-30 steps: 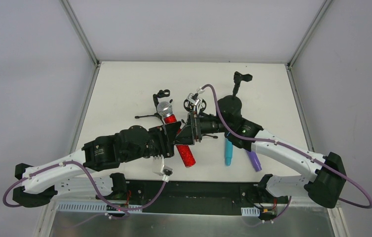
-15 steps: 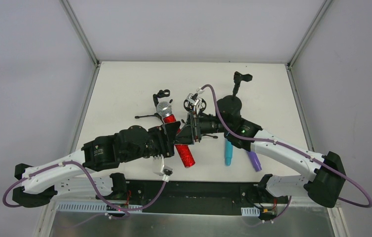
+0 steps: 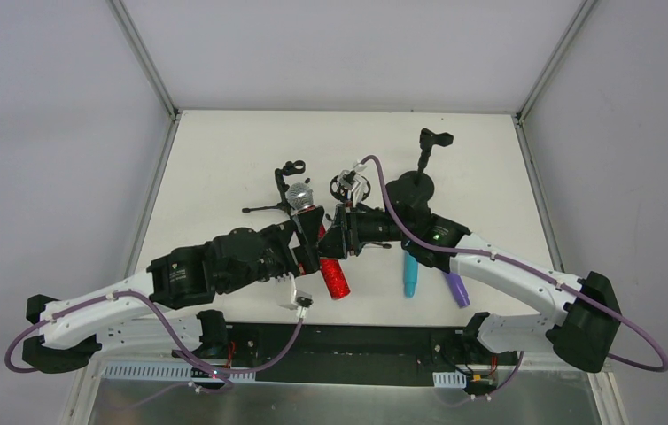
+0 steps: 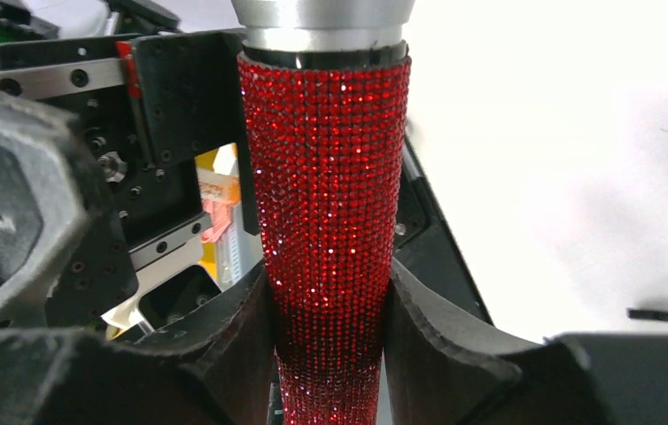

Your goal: Attach the microphones to the stand

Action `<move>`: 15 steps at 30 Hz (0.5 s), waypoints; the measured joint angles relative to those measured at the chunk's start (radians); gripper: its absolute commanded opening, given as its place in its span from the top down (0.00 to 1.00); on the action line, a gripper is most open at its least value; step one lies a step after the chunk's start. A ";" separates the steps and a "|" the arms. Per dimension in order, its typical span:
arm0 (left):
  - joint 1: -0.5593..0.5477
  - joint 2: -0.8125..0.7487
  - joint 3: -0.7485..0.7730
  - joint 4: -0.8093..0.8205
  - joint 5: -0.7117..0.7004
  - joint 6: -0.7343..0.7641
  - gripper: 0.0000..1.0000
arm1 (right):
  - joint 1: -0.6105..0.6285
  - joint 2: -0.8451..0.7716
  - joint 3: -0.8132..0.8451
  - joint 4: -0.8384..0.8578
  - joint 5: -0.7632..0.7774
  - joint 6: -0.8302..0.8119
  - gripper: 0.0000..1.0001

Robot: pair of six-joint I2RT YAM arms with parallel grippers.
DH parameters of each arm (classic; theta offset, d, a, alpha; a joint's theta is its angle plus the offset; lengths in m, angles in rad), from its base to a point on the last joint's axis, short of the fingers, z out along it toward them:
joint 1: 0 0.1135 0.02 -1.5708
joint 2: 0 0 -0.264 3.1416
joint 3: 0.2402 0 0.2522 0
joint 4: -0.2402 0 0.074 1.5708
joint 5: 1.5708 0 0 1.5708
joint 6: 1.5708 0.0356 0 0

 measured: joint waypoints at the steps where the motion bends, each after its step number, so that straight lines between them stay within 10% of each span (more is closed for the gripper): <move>1: 0.000 -0.004 -0.012 0.005 -0.017 -0.008 0.01 | 0.000 -0.002 0.000 -0.016 0.018 -0.006 1.00; 15: 0.000 -0.017 -0.100 0.042 -0.168 -0.382 0.01 | -0.060 -0.182 0.022 -0.278 0.269 -0.058 1.00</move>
